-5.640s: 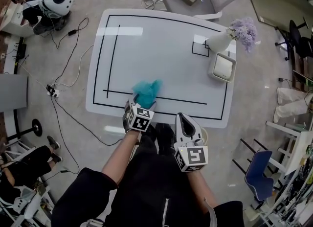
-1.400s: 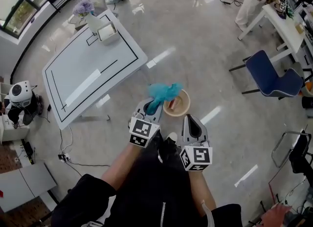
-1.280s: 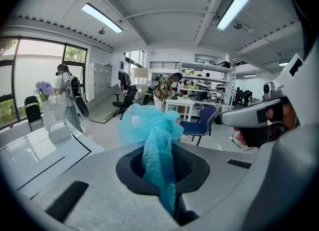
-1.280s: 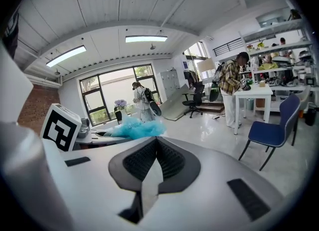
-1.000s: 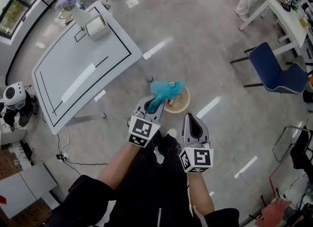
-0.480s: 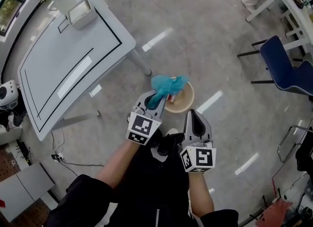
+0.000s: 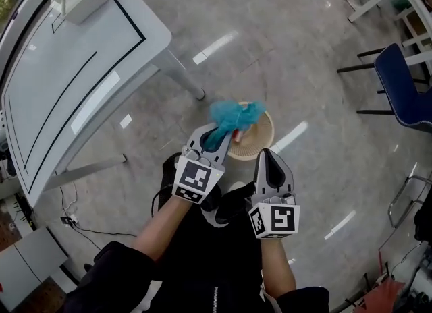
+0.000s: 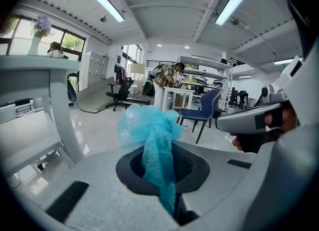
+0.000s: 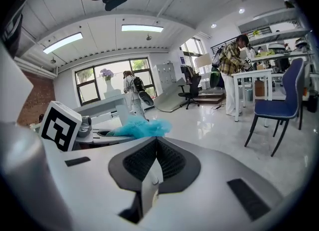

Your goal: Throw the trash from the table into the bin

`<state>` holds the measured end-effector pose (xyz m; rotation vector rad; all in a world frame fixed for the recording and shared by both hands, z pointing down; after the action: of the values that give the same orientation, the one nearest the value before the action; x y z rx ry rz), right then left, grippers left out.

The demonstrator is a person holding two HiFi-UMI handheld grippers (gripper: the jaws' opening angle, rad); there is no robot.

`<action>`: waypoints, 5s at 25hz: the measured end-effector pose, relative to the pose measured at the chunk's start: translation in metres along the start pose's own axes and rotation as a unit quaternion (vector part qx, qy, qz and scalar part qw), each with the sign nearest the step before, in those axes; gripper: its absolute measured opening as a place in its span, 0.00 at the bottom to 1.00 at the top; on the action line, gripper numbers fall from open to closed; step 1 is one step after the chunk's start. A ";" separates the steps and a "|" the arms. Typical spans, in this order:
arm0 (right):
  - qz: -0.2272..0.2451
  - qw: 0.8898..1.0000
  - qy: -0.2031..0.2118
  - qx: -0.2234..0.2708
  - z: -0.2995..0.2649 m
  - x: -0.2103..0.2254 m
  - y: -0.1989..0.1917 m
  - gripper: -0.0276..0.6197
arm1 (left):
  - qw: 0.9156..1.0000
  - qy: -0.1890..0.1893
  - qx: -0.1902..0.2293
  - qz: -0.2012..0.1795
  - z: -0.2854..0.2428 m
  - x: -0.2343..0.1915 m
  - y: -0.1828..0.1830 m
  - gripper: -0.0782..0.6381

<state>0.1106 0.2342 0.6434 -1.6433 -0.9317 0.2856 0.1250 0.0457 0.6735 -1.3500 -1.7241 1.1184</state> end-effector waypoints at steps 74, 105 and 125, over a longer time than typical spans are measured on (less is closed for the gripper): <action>0.007 0.999 -0.033 0.028 -0.069 0.106 -0.257 0.06 | 0.997 -0.071 0.006 -0.032 -0.145 0.049 -0.256 0.48; -0.003 0.999 -0.035 0.010 -0.038 0.066 -0.132 0.06 | 0.994 -0.070 0.081 -0.032 -0.066 0.041 -0.097 0.12; 0.018 0.999 -0.019 0.019 0.083 -0.054 0.192 0.06 | 0.994 -0.065 0.080 -0.025 0.102 0.045 0.213 0.12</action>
<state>0.1031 0.2522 0.4284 -1.6271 -0.9204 0.3585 0.1084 0.0878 0.4373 -1.1520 -1.7095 1.3100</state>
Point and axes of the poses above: the fingertips, and each gripper's own axes: z backward along the fingers, x to its right, y out of its top, the point moved 10 cm from there along z, backward along the fingers, and after that the axes turned 10 degrees about y, right-handed, at the moved point
